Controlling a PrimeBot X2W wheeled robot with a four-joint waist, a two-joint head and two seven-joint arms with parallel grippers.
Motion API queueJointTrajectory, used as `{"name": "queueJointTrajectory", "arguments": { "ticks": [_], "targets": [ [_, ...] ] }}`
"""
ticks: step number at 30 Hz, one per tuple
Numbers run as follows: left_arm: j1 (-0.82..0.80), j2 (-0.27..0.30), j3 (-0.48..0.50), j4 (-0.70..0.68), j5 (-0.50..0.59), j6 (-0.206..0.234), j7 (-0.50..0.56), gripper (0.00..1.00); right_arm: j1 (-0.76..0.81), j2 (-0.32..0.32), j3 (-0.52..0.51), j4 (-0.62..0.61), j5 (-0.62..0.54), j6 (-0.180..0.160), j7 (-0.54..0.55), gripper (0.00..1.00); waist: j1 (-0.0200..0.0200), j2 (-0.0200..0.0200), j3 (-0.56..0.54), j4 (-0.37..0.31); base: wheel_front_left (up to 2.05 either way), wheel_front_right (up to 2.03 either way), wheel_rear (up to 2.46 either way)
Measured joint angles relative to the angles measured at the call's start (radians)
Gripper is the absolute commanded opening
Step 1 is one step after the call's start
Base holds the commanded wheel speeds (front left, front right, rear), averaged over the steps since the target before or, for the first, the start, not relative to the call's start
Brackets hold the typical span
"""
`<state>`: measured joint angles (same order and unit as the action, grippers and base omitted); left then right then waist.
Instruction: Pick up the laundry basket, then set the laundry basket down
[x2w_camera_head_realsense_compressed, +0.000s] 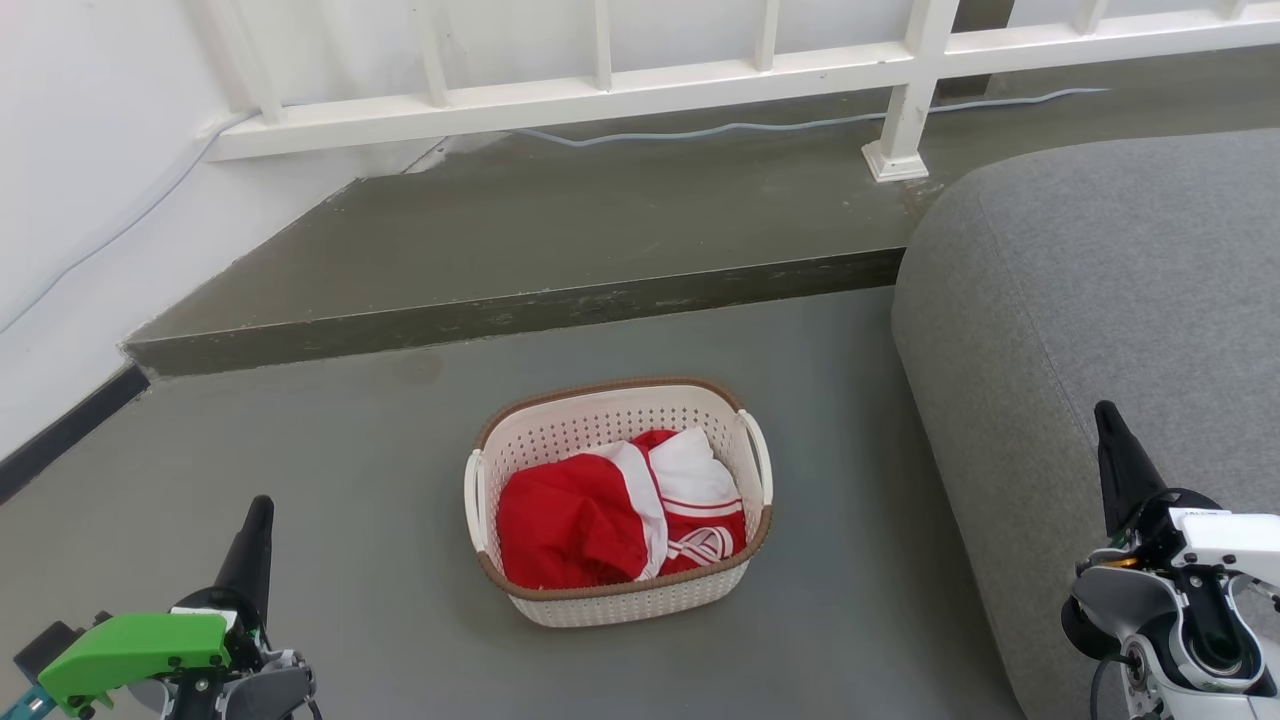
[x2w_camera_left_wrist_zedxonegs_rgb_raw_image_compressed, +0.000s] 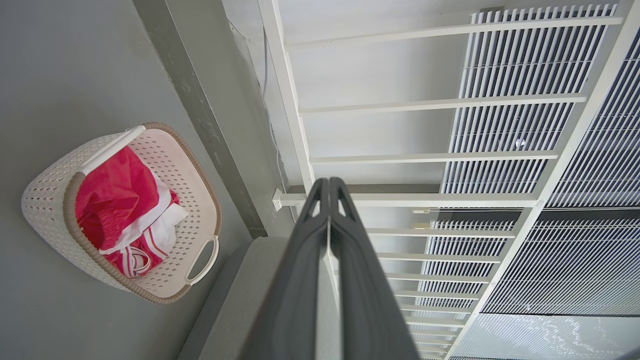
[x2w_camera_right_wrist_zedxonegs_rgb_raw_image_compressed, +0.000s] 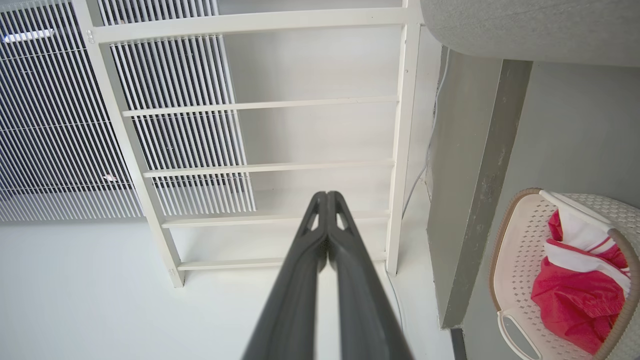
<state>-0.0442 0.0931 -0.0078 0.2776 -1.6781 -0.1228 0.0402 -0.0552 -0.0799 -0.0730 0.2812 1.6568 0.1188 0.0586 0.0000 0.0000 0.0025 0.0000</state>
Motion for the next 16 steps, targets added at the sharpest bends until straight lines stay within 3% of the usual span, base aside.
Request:
{"name": "queueJointTrajectory", "arguments": {
  "ticks": [16],
  "targets": [
    [0.0,0.0,0.001,0.001,0.0,0.0,0.0,0.0,0.0,0.0,-0.002,0.0,0.0,0.0,0.001,0.0,0.0,0.0,0.0,0.0,0.0,0.0,0.0]
  ]
}}
